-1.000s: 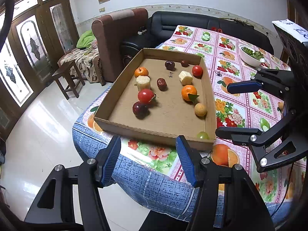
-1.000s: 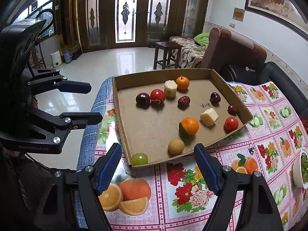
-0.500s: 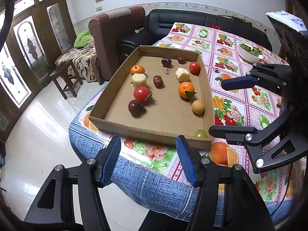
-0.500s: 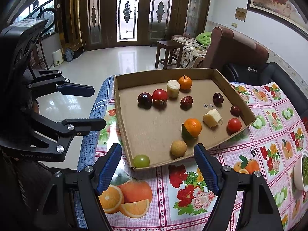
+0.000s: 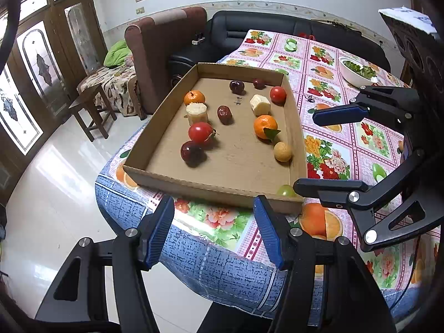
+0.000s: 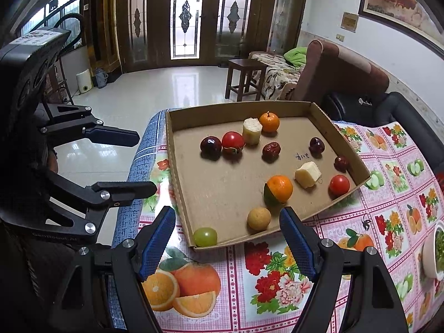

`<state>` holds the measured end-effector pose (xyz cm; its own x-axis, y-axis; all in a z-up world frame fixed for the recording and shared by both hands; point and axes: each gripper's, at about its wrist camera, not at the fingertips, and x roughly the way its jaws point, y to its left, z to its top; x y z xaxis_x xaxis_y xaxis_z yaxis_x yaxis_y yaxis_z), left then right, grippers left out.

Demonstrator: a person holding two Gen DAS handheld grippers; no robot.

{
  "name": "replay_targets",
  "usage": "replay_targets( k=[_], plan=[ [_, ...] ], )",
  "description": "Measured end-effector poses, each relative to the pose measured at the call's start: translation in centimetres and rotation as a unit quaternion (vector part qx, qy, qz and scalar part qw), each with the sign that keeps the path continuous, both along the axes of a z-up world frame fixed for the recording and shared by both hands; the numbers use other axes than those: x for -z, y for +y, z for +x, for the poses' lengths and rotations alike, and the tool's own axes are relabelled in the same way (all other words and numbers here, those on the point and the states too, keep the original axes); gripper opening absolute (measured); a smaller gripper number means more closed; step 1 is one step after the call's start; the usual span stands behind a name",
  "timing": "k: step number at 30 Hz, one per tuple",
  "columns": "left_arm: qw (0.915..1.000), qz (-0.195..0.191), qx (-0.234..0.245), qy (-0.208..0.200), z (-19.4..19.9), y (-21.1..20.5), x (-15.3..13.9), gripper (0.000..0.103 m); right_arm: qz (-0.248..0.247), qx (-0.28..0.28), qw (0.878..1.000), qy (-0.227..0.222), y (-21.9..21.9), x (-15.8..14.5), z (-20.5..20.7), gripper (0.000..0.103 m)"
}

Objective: Organize fruits

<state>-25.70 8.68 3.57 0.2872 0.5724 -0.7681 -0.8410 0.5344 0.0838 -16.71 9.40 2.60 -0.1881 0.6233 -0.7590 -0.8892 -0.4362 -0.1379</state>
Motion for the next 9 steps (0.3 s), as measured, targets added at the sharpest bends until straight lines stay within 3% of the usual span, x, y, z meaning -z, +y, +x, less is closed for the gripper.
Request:
replay_targets(
  k=[9],
  plan=[
    [0.9999,0.011,-0.003,-0.001,-0.07,-0.07,-0.16,0.059,-0.003,-0.005,1.000,0.002,-0.03,0.08,-0.34,0.079]
  ],
)
